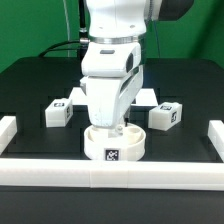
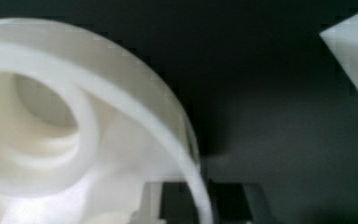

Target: Assemble stool

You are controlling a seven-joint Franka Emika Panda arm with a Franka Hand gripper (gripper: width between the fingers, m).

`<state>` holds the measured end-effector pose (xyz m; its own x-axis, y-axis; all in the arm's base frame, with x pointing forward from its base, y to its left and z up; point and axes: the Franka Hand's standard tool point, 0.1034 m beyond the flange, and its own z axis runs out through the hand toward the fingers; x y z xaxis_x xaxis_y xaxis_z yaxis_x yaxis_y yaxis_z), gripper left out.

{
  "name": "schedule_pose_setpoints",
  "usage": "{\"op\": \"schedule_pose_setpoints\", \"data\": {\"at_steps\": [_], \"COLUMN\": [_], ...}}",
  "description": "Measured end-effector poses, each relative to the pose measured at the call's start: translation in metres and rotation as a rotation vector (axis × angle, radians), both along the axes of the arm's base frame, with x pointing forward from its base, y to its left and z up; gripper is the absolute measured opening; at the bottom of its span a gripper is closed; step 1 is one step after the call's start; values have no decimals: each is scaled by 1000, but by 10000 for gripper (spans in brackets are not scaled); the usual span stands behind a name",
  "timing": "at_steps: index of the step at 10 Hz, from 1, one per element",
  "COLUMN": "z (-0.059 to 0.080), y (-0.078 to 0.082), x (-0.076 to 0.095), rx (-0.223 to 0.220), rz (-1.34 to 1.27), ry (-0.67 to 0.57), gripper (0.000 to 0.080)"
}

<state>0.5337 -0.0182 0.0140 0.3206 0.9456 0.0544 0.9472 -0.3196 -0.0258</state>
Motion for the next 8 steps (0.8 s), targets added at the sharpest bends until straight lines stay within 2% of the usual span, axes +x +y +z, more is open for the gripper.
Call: {"op": "schedule_pose_setpoints", "data": {"at_steps": [2,6,8], "z": [1,3,2], "y": [18,71,90], "x": [9,32,41], "rx": [9,23,30], "rz": [-37,-132,-122], "ry": [-7,-20,-22], "gripper": [31,31,31]}}
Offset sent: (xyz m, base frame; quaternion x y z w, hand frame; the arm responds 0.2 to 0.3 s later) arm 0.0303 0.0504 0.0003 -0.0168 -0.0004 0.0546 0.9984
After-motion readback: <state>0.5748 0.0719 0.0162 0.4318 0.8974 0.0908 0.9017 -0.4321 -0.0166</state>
